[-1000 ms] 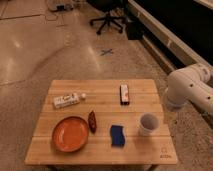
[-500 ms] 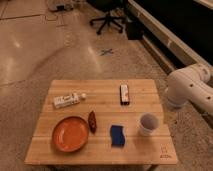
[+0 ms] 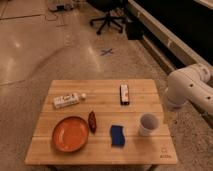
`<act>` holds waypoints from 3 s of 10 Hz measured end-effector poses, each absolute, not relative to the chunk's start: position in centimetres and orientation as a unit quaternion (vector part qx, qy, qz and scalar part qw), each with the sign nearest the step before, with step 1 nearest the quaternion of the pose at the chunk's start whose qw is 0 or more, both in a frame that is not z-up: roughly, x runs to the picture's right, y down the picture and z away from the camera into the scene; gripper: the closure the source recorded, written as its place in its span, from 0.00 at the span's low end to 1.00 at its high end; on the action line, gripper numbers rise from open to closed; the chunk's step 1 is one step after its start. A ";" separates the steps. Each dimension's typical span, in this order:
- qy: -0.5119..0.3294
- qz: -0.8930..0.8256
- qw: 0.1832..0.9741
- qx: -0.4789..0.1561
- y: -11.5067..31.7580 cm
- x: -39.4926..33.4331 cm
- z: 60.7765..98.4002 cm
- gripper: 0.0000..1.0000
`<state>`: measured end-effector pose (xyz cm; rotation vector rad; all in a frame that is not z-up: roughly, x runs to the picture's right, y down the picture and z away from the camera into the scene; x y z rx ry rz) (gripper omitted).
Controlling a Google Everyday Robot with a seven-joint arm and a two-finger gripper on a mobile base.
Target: Place the eraser on the white sponge
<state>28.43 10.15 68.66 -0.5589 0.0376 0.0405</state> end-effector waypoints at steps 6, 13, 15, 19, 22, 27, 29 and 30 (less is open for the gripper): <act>-0.041 -0.114 0.971 -0.208 2.2 24.0 75.9 0.35; -0.088 -0.332 0.930 -0.134 -1.9 17.1 84.6 0.35; -0.098 -0.376 0.913 -0.125 -2.4 15.5 86.9 0.35; -0.090 -0.447 0.882 -0.121 -3.9 15.0 91.0 0.35; -0.083 -0.477 0.863 -0.141 -3.9 15.7 94.3 0.35; -0.076 -0.477 0.857 -0.178 -1.8 16.4 98.7 0.35; -0.080 -0.470 0.859 -0.186 -1.1 16.2 99.5 0.35; -0.083 -0.468 0.859 -0.189 -0.9 16.0 99.7 0.35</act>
